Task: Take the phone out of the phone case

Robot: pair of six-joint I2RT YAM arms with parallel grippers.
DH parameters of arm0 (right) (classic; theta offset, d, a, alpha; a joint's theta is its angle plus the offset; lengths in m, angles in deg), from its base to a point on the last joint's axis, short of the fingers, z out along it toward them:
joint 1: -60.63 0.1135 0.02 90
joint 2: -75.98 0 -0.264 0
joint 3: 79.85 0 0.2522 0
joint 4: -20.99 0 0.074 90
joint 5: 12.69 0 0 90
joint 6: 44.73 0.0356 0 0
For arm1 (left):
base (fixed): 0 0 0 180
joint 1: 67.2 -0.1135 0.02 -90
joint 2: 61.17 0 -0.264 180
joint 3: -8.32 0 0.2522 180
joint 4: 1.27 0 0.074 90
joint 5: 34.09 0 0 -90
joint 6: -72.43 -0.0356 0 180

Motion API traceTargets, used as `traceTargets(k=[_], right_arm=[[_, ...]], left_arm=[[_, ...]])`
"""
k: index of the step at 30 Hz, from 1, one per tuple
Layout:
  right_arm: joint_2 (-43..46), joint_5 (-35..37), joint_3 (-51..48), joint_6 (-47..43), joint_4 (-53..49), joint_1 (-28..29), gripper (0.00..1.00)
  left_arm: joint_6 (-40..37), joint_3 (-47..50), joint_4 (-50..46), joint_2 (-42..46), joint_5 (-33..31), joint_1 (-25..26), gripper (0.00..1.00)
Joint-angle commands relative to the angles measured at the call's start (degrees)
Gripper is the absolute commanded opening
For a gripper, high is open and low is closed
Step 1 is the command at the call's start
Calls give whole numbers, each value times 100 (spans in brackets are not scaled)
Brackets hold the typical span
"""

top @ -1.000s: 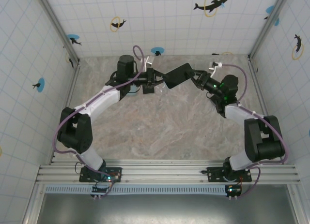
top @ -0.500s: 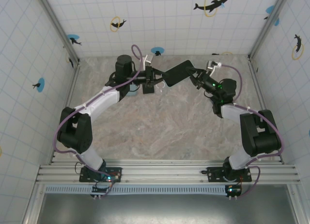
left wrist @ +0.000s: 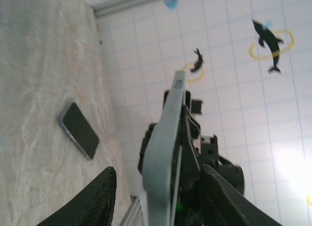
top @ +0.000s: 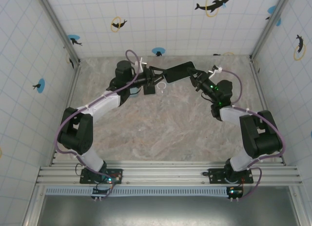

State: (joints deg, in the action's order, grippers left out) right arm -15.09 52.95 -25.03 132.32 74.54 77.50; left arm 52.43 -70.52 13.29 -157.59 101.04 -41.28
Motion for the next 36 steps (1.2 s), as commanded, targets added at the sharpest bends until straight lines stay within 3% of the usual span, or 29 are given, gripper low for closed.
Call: traceTargets(k=[1, 9, 13, 17, 25, 36], right_arm=[[351, 1330, -33, -226, -127, 234, 1], [155, 2245, 417, -396, -385, 663, 1], [64, 2469, 613, -534, -518, 882, 2], [20, 2689, 704, -679, -495, 1085, 3], [128, 3261, 810, -1097, -826, 1489, 3], [361, 4033, 482, -1061, -904, 1853, 3]], left_arm=[[502, 249, 544, 233, -1238, 206, 49], [1280, 826, 669, 750, -3459, 999, 52], [1689, 811, 604, 758, -4167, 1337, 53], [2257, 816, 840, 534, -4394, 1583, 53], [2624, 403, 1244, 89, -4910, 1825, 50], [2863, 408, 1579, 71, -5830, 1933, 35]])
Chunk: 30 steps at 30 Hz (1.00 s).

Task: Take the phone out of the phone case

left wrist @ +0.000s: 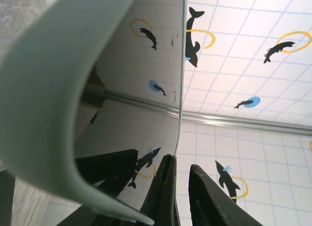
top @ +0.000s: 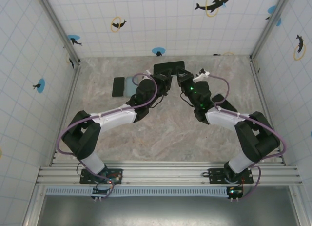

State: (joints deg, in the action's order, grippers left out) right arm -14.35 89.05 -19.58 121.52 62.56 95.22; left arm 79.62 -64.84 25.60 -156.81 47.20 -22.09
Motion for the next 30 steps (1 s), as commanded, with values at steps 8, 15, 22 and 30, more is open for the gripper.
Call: traceTargets(k=[8, 15, 22, 30], right_arm=[[346, 633, -201, 142, 346, 126, 2], [367, 580, -249, 192, 277, 118, 3], [314, 432, -133, 196, 139, 118, 10], [501, 190, -176, -132, -257, 35, 45]], left_arm=[[300, 94, 518, 55, -715, 7, 29], [264, 110, 464, 115, -826, -27, 23], [176, 16, 458, 71, -659, -53, 3], [-189, -97, 231, 170, -200, -279, 0]])
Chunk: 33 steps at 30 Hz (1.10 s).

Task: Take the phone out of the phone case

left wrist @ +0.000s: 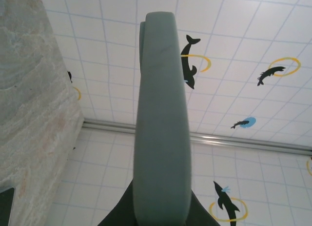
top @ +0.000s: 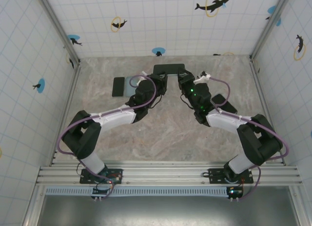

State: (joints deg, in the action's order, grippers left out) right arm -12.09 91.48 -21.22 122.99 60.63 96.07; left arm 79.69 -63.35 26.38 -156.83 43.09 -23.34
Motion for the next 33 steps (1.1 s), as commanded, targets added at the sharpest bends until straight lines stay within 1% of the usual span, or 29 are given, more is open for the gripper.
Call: traceTargets(k=[1, 4, 6, 9, 14, 16, 19, 20, 24, 33], right_arm=[[318, -124, -34, -343, -136, -88, 48], [471, -498, -133, -581, -295, -251, 53], [564, -937, -158, -715, -554, -429, 55], [650, -1611, -271, -802, -588, -657, 56], [656, -2803, -513, -596, 123, -1037, 53], [625, -3206, -522, -530, 496, -1149, 53], [570, -3570, -441, -466, 849, -1204, 52], [535, -3839, -398, -429, 937, -1200, 52], [319, -4142, -279, -232, 1167, -1125, 48], [128, -4196, -74, -208, 1169, -1035, 37]], left_arm=[[-265, -307, 148, 154, 397, -218, 0], [-587, -478, 100, 108, 1058, -450, 0], [-1025, -655, -99, 125, 1541, -633, 0], [-1529, -825, -213, 135, 2227, -904, 0], [-1828, -901, -36, 135, 3311, -1328, 0], [-2050, -1008, -178, 147, 3662, -1458, 0], [-2480, -1113, -511, 217, 3872, -1527, 0], [-2561, -1152, -569, 232, 3920, -1545, 0], [-2625, -1139, -347, 249, 4070, -1550, 0], [-2611, -1093, -12, 353, 4236, -1554, 0]])
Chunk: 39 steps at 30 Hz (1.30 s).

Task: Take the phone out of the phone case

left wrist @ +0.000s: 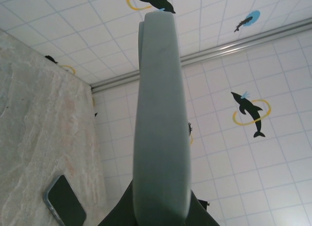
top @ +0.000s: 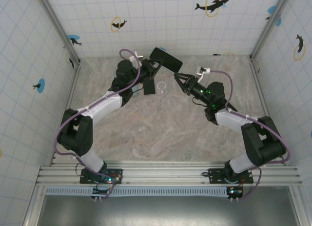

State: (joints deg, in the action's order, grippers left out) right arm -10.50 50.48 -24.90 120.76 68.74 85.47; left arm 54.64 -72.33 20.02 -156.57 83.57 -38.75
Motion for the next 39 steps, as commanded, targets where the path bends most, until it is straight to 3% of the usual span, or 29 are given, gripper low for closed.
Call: traceTargets(k=[1, 6, 21, 39], right_arm=[[-40, -81, 293, 28, 376, 21, 36], [-88, -16, 314, 87, 489, 49, 28], [-273, -59, 414, 192, 721, 30, 18], [-251, -834, 554, -1605, 181, -343, 11]], left_arm=[[-95, -183, 645, 332, 200, -12, 0], [-19, -122, 727, 379, 205, -2, 0], [257, -150, 837, 407, 398, 3, 0], [2366, -311, 1994, 343, 517, 22, 0]])
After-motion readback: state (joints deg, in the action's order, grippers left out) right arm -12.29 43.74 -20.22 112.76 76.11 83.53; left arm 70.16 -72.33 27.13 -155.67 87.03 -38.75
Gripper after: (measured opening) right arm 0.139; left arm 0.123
